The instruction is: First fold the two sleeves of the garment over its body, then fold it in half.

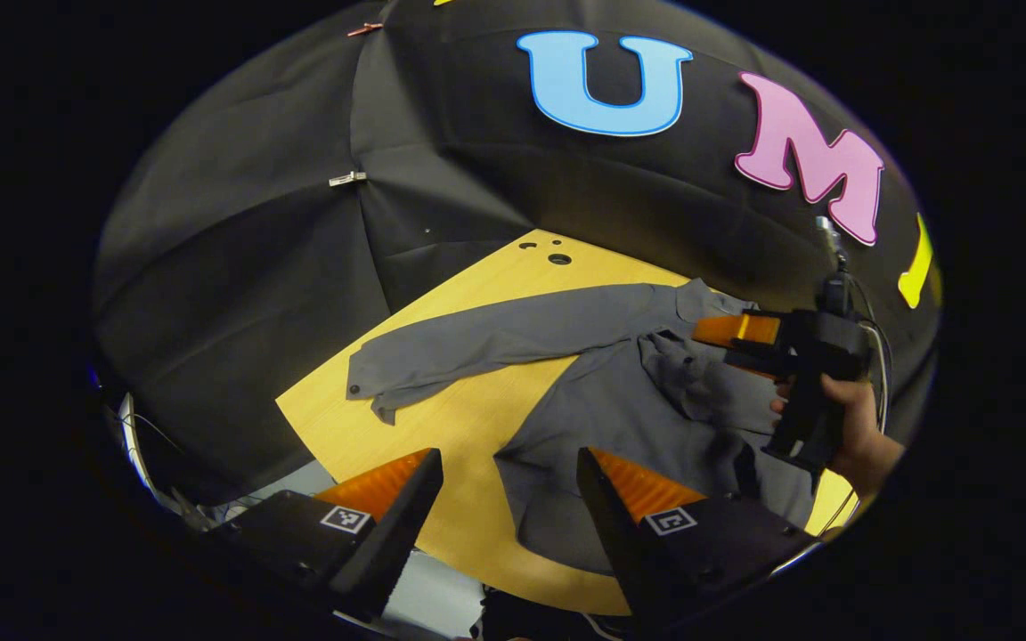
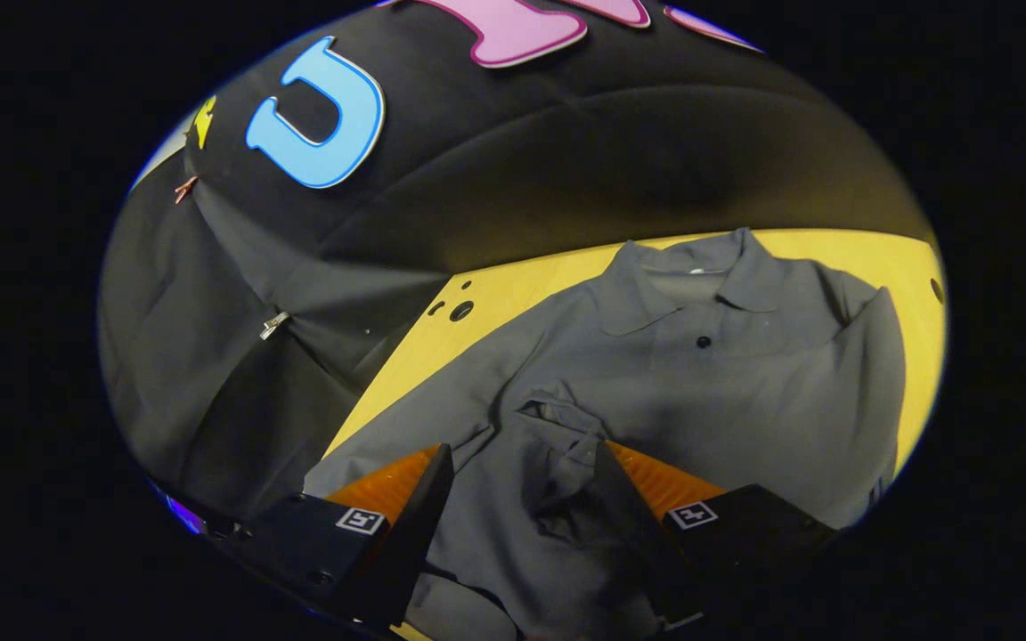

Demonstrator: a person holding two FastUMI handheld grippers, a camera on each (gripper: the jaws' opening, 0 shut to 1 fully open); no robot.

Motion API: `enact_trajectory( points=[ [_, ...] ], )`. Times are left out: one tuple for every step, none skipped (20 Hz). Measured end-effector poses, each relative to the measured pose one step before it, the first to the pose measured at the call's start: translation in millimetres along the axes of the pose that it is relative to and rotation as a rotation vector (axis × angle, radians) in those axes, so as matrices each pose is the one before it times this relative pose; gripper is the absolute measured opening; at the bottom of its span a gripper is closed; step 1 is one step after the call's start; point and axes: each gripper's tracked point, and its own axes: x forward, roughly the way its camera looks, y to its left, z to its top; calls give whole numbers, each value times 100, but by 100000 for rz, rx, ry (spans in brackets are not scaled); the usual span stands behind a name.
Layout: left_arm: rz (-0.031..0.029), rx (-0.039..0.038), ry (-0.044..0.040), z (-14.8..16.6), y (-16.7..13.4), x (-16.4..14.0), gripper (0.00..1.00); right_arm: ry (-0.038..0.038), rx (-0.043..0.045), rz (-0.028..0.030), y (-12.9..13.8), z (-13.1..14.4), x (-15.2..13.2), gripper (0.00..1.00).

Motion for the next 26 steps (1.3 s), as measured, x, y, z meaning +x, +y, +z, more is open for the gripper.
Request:
enact_trajectory(
  points=[
    [675, 31, -442, 188, 319, 524, 96, -2217, -1069, -1400, -423, 344, -1388, 98],
    [904, -82, -56, -2, 544, 556, 96, -1983, -1832, -1167, -341, 358, -1262, 98],
    [1341, 83, -259, 101, 602, 815, 95, -2099, -2343, -1872, -671, 471, -1283, 98],
    [1560, 274, -234, 29, 642, 943, 96, -2247, -2117, -1967, -755, 536, -1081, 98],
    [865, 566, -591, 204, 567, 975, 96, -2249, -1438, -1133, -630, 698, -1055, 99],
    [1944, 462, 777, -246, 871, 899, 96, -1740, -659, -1240, -421, 554, -963, 98],
    [1686, 440, -57, 17, 889, 1113, 95, -852, 16, -1223, -639, 452, -971, 98],
    [1858, 729, -264, 202, 873, 1200, 95, -831, 698, -979, -625, 365, -858, 98],
    [2115, 630, -288, 221, 1007, 1270, 94, -260, 2018, -105, -508, 238, -810, 98],
    [1524, -165, 116, 129, 816, 1122, 95, 161, 2594, -1110, -514, -44, -825, 98],
    [1726, -1137, 1150, 129, 909, 1118, 97, -319, 2474, -2777, -876, 56, -807, 99],
    [1110, -2293, 1362, -13, 686, 1216, 97, -591, 2014, -3403, -1483, 49, -951, 99],
    [309, -2897, 572, 193, 575, 1007, 97, -988, 809, -2711, -1065, 62, -767, 98],
    [1112, -2178, 636, 26, 837, 779, 97, -1470, 13, -3578, -1168, 81, -988, 98],
    [2245, -874, 714, 164, 1083, 958, 96, -1149, -678, -3516, -1133, 40, -784, 98],
    [1480, -629, 587, 187, 1000, 1139, 97, -666, -665, -3656, -1165, -110, -898, 98],
    [779, -255, 197, 285, 652, 958, 98, -176, -257, -3058, -827, -257, -921, 98],
    [737, -241, 350, 238, 782, 1024, 98, -100, -240, -2632, -830, -225, -977, 98],
    [291, -267, 235, 552, 658, 964, 98, -401, -445, -2795, -801, -281, -957, 98],
    [14, -80, -238, 445, 403, 827, 98, -409, -625, -2919, -844, -331, -874, 98],
    [-345, 105, -165, 487, 252, 952, 98, 158, -450, -3096, -943, -519, -814, 99],
    [190, 325, 351, 55, 338, 1013, 98, 1043, 166, -2668, -820, -596, -819, 98],
    [249, 473, 233, 360, 193, 949, 98, 1124, 752, -2233, -615, -623, -793, 98],
    [-563, 192, 65, 260, 98, 918, 98, 662, 1003, -2002, -504, -451, -739, 98],
    [-1145, 192, 591, 112, -104, 719, 97, 365, 983, -1770, -300, -403, -592, 99],
    [-1380, 368, 682, -32, -253, 578, 97, -16, 916, -1885, -333, -242, -605, 99]
  ],
)
